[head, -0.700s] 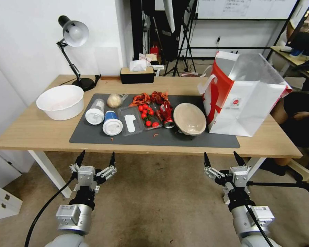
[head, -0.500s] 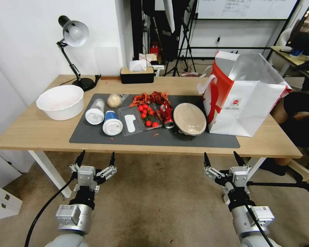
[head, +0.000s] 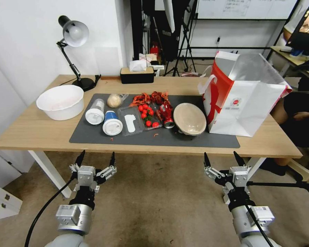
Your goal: Pick up the trash from the table and place it into the takeout bag.
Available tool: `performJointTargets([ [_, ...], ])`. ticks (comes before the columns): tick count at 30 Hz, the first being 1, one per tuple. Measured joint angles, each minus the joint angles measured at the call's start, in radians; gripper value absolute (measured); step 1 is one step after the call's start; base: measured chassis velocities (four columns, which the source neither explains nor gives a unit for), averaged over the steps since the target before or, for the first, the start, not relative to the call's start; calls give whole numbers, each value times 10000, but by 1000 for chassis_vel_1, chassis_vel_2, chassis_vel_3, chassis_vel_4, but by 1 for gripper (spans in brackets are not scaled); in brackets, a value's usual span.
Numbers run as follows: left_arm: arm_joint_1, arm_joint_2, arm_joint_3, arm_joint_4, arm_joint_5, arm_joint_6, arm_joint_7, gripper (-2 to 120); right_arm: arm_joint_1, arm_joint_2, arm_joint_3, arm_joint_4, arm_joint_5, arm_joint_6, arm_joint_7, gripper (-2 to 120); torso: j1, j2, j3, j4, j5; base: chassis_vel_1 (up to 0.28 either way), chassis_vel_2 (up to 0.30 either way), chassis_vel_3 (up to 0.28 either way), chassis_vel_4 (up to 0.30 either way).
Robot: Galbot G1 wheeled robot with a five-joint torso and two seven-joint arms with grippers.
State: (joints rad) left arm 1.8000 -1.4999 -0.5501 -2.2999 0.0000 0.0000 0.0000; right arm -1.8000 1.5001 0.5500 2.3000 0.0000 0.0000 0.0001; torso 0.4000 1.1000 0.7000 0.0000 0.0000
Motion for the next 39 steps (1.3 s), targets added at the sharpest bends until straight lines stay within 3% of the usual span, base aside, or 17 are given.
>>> performJointTargets([
  [12, -95, -12, -24, 21, -71, 131, 0, 100, 61, 20, 0, 0, 11, -63, 18, 100, 0, 0, 0, -1, 0, 0, 0, 0, 0],
  [15, -479, -82, -157, 149, -398, 678, -61, 100, 319, 144, 10, 1, 75, -411, 102, 100, -1, 1, 0, -2, 0, 0, 0, 0, 0],
  [16, -1118, -211, -386, 366, -939, 1594, -186, 100, 1097, 492, 75, 66, 248, -1298, 352, 99, 0, 0, 0, 3, 3, 0, 0, 0, 0],
  [17, -1309, -264, -464, 415, -1109, 1837, -208, 100, 1331, 545, 58, 39, 384, -1409, 494, 100, 4, 0, 1, -3, -6, 0, 0, 0, 0],
  [26, -1387, -342, -545, 478, -1226, 1855, -157, 100, 1679, 358, -400, -396, 1346, -681, 709, 100, 1, 0, 1, -1, -1, 0, 0, 0, 0],
  [32, -1312, -396, -563, 468, -1150, 1662, -73, 100, 2015, 88, -799, -748, 2697, -413, 628, 100, 1, 0, 1, 0, 1, 0, 0, 0, 0],
  [39, -1207, -493, -604, 494, -904, 1298, -24, 100, 2758, -212, -1312, -1350, 6042, -699, 946, 100, 1, 0, 0, 1, 1, 0, 0, 0, 0],
])
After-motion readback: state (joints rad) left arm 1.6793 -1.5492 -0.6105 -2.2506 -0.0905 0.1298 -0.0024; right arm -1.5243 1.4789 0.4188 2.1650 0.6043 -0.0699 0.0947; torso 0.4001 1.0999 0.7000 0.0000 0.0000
